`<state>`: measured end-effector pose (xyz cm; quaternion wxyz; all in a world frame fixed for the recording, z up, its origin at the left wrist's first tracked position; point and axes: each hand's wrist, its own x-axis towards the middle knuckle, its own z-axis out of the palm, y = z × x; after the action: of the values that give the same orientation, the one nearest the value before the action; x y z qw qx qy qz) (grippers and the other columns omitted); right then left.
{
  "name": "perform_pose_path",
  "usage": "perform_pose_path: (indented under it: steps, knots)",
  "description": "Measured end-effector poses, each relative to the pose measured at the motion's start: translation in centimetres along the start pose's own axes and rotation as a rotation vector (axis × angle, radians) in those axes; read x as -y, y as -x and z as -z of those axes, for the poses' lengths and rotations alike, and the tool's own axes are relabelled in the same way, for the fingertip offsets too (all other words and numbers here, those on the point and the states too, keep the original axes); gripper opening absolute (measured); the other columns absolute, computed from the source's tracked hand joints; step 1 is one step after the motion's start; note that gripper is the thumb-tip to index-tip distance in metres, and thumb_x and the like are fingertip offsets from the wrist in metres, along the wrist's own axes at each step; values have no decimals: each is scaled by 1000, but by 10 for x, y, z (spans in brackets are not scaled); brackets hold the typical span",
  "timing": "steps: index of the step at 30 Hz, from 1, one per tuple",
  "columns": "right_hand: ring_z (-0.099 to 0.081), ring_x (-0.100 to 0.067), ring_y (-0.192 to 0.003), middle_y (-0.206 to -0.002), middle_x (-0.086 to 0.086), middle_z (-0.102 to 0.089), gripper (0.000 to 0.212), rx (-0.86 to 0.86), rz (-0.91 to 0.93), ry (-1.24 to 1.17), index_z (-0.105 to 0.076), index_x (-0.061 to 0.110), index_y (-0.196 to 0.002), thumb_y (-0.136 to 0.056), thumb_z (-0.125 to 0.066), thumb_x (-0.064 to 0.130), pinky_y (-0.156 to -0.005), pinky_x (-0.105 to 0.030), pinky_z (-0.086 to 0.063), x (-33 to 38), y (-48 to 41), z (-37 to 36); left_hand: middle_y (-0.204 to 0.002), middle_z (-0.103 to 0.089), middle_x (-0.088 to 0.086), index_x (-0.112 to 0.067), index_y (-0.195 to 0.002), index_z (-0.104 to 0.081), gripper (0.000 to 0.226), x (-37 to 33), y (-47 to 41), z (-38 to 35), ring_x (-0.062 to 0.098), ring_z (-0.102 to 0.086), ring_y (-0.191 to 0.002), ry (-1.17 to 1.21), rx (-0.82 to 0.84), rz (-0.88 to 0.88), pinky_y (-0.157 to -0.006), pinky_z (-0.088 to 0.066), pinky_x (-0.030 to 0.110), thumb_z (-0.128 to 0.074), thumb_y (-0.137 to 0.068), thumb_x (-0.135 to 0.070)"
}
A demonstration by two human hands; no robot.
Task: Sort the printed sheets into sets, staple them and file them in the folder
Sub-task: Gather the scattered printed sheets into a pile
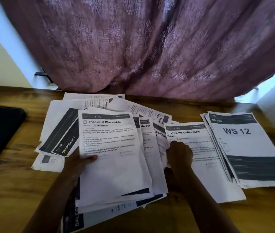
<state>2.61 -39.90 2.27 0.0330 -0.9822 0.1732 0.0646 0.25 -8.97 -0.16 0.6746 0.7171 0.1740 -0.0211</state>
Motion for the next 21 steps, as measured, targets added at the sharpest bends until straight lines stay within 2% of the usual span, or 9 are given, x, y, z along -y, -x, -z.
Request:
perform_pose_path:
  steps: [2, 5, 6, 8, 10, 13, 15, 17, 21]
  knots:
    - [-66, -20, -89, -95, -4, -68, 17, 6, 48, 98, -65, 13, -96, -94, -48, 16, -65, -25, -44, -2, -3, 12, -104, -69, 6, -8, -112, -64, 52, 1, 1, -12, 24, -62, -101, -42, 3, 15, -93, -44, 34, -78, -64, 8]
    - [-65, -19, -82, -86, -2, -65, 14, 7, 46, 7, -62, 16, -85, -92, -55, 25, -68, -26, -50, -11, -14, 18, -105, -68, 4, -13, -115, -61, 54, 4, 5, -28, 23, -61, -103, -58, 18, 32, -93, -45, 36, -77, -68, 8]
    - [-65, -20, -85, -90, -3, -63, 20, 22, 51, -19, -61, 14, -90, -91, -57, 33, -71, -29, -52, -13, -16, 15, -107, -67, 4, -13, -118, -59, 55, 4, 7, -33, 22, -60, -104, -66, 18, 34, -94, -45, 37, -75, -70, 10]
    - [-60, -25, -101, -110, -6, -56, 52, 103, 85, 19, -50, 11, -114, -85, -58, 53, -75, -34, -49, -17, -11, 4, -111, -67, 3, -14, -119, -57, 57, 7, 9, -41, 21, -60, -105, -91, 14, 34, -96, -47, 41, -73, -71, 10]
    - [-51, -28, -112, -122, -9, -48, 67, 82, 98, 53, -38, 10, -127, -85, -54, 59, -80, -38, -50, -19, -2, -10, -114, -67, 1, -17, -120, -56, 57, 9, 10, -45, 20, -61, -107, -122, 9, 25, -96, -48, 45, -74, -72, 9]
    - [-48, -26, -112, -126, -11, -44, 45, 4, 131, 150, -40, 8, -128, -95, -44, 38, -77, -34, -51, -20, 1, -21, -114, -67, -1, -19, -121, -55, 56, 11, 13, -49, 18, -61, -108, -137, 6, 3, -94, -51, 43, -72, -74, 7]
    - [-49, -29, -115, -133, -13, -41, 39, 27, 120, 192, -42, 6, -129, -97, -43, 28, -81, -34, -51, -17, 1, -21, -114, -66, -2, -18, -121, -55, 55, 11, 16, -51, 15, -62, -106, -127, 8, -13, -86, -53, 32, -71, -75, 8]
    - [-54, -28, -110, -129, -11, -47, 36, 27, 139, 189, -49, 6, -124, -96, -44, 29, -83, -35, -52, -13, 2, -13, -114, -66, -2, -16, -122, -55, 55, 10, 17, -52, 13, -62, -105, -134, 14, -31, -79, -51, 22, -71, -75, 8]
    - [-64, -24, -89, -108, -7, -62, 27, -127, 213, -131, -59, 9, -104, -90, -52, 31, -74, -38, -56, -2, 7, 30, -111, -67, -5, -16, -120, -55, 52, 13, 15, -54, 12, -63, -104, -125, 22, -41, -73, -51, 17, -69, -77, 8]
